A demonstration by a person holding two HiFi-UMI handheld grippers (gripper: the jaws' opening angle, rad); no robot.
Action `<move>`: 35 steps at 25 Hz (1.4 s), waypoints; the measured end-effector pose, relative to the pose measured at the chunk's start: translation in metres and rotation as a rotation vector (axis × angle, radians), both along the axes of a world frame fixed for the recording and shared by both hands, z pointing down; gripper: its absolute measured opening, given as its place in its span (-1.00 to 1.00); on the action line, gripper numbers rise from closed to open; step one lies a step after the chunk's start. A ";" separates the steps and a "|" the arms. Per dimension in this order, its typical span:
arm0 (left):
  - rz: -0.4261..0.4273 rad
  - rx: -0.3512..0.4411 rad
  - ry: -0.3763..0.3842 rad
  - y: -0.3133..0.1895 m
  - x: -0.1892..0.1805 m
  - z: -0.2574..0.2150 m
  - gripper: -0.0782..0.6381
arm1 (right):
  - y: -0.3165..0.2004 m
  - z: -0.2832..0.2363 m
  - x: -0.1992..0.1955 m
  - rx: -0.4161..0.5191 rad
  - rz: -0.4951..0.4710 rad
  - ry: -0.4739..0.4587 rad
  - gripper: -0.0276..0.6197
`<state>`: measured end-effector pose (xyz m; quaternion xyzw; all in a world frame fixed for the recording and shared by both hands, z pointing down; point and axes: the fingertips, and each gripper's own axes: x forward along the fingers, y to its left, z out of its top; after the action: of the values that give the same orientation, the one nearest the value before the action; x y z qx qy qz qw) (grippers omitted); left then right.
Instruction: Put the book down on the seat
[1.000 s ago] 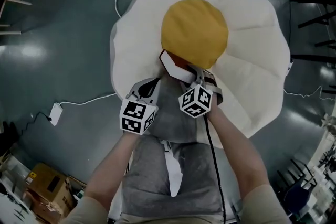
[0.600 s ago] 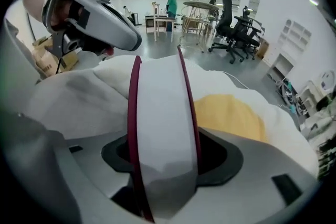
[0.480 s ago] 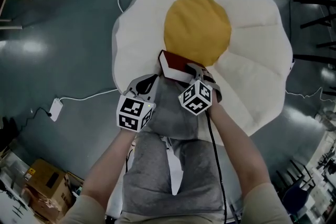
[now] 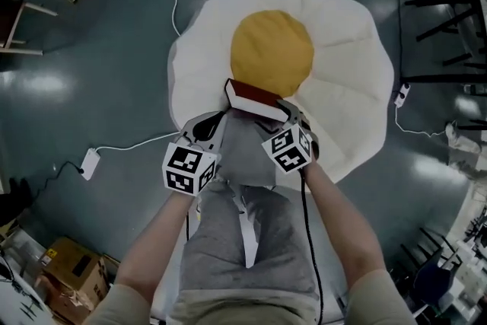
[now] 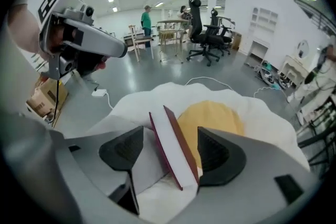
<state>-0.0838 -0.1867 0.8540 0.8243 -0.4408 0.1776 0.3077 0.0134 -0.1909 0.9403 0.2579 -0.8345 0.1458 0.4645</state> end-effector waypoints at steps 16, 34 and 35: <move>0.107 0.279 -0.018 -0.009 0.038 -0.307 -0.77 | -0.018 -0.353 0.056 0.266 0.331 -0.256 0.03; 0.174 0.608 0.155 0.026 0.064 -0.604 -0.77 | 0.029 -0.677 0.105 0.669 0.493 -0.528 -0.57; 0.177 0.623 0.160 0.030 0.064 -0.614 -0.77 | 0.035 -0.691 0.107 0.690 0.496 -0.546 -0.59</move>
<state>-0.0194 -0.1565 0.2396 0.9252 -0.3750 -0.0050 0.0579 0.1204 -0.1561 0.2497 0.5391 -0.8389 0.0296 0.0684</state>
